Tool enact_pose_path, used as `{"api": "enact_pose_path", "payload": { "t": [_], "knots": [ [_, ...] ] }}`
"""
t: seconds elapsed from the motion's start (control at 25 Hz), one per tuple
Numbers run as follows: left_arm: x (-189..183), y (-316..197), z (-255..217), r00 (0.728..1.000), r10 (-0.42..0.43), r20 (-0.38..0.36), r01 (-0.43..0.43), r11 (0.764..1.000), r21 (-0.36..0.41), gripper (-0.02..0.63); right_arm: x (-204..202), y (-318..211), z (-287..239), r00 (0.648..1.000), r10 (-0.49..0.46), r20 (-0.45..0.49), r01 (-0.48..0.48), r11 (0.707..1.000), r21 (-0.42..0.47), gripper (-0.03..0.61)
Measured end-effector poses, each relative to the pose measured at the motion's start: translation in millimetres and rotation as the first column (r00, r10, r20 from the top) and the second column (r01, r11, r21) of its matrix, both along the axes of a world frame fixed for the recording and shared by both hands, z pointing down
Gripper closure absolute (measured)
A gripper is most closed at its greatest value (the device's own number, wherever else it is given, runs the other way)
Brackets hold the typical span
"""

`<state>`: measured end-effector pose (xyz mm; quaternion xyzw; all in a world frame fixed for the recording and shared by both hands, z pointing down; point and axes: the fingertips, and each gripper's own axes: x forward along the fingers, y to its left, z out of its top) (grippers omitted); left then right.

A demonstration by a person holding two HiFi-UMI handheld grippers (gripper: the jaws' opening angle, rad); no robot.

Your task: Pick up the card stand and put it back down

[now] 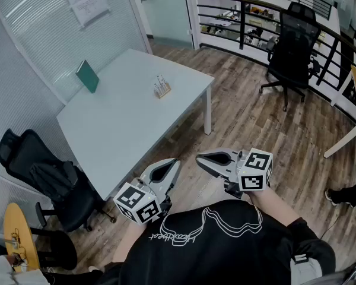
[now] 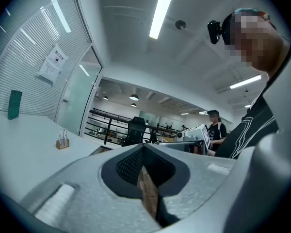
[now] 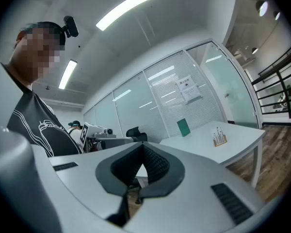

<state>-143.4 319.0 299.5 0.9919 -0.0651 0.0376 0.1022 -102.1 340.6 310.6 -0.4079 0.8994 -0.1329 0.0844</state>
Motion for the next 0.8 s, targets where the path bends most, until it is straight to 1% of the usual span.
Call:
{"api": "enact_pose_path", "payload": {
  "t": [0.36,0.56,0.8],
  "knots": [
    [9,19,-2,1.000,-0.002,0.003,0.002,1.000,-0.007,0.600,7,17,-6,1.000,-0.009,0.029,0.009,1.000,0.012,0.572],
    [11,25,2,1.000,-0.031,-0.005,0.031,0.999,-0.035,0.600,14,24,0,0.999,-0.006,0.038,0.006,1.000,-0.006,0.572],
    [16,32,2,1.000,0.003,0.022,-0.003,1.000,-0.008,0.601,18,23,2,0.996,-0.014,0.084,0.015,1.000,-0.015,0.572]
  ]
}}
